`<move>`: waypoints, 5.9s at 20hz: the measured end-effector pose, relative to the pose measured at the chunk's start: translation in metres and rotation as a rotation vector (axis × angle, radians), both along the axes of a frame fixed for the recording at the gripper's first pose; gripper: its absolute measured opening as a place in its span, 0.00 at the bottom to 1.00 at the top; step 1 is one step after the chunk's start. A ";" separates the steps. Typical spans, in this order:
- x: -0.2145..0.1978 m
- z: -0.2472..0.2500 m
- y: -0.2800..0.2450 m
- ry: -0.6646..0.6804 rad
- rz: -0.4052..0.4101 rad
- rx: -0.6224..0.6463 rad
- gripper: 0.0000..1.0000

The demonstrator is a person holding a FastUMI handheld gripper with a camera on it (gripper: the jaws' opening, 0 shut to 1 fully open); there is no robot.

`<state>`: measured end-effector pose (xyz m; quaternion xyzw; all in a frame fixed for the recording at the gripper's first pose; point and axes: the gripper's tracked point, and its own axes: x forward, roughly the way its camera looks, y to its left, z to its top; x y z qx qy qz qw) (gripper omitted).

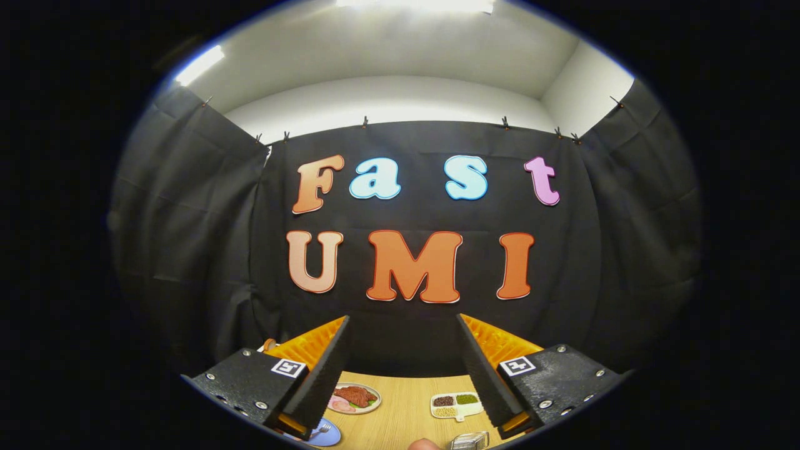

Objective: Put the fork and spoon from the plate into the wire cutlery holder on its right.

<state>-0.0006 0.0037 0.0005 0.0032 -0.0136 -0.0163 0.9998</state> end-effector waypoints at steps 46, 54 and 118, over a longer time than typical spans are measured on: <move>-0.071 -0.414 0.223 1.555 0.130 0.079 0.53; -0.090 -0.435 0.230 1.676 0.078 0.102 0.29; -0.098 -0.321 -0.126 1.916 -0.020 0.333 0.14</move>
